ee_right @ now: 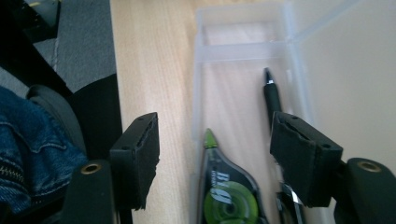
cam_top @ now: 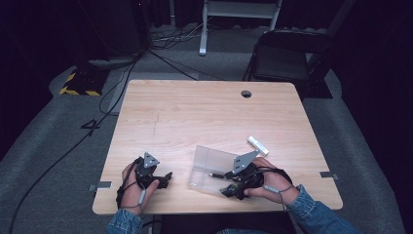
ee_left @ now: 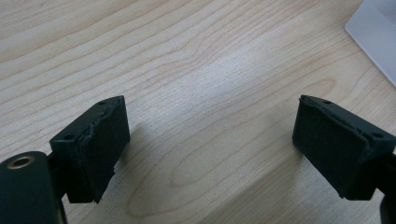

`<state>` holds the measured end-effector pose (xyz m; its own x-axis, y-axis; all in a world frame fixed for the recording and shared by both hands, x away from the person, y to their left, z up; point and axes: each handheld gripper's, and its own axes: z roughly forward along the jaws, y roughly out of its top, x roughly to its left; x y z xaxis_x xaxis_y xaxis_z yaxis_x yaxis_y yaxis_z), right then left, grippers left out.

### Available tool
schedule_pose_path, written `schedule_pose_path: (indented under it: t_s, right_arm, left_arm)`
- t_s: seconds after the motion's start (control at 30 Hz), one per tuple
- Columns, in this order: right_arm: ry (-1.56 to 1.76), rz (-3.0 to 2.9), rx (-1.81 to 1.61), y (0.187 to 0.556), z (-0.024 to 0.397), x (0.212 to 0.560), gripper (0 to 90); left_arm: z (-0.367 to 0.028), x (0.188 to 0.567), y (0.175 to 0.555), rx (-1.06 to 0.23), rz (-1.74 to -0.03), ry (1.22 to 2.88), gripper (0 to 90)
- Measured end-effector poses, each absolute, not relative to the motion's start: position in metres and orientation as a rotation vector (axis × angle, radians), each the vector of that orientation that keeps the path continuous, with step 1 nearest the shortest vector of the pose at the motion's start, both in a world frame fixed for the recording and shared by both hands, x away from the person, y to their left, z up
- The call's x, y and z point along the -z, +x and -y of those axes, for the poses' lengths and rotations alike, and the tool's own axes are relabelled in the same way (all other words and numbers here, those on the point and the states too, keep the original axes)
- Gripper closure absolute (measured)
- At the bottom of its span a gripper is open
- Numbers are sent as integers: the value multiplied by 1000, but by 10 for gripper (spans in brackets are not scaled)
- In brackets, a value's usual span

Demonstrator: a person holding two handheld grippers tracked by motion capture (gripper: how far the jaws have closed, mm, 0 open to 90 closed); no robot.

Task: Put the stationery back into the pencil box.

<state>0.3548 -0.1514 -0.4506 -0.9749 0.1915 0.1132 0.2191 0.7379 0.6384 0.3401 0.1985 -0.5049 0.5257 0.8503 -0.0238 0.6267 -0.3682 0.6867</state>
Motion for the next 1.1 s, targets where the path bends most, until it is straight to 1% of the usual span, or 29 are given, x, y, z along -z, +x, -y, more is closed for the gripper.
schedule_pose_path:
  t_s: [0.5, 0.7, 0.87, 0.97, 1.1]
  right_arm:
    - [-554, 2926, 1191, 375, 176, 423, 348]
    - [-668, 2934, 1234, 385, 190, 413, 392]
    - [-791, 2931, 1248, 395, 208, 407, 464]
    - [-838, 2941, 1241, 399, 216, 405, 493]
    - [-905, 2956, 1222, 406, 226, 405, 512]
  left_arm:
    - [-199, 505, 340, -451, -1192, 2122, 115]
    - [-199, 505, 339, -450, -1196, 2116, 115]
    - [-199, 505, 339, -451, -1192, 2120, 114]
    - [-199, 505, 339, -451, -1191, 2120, 115]
    - [-199, 505, 339, -452, -1192, 2121, 115]
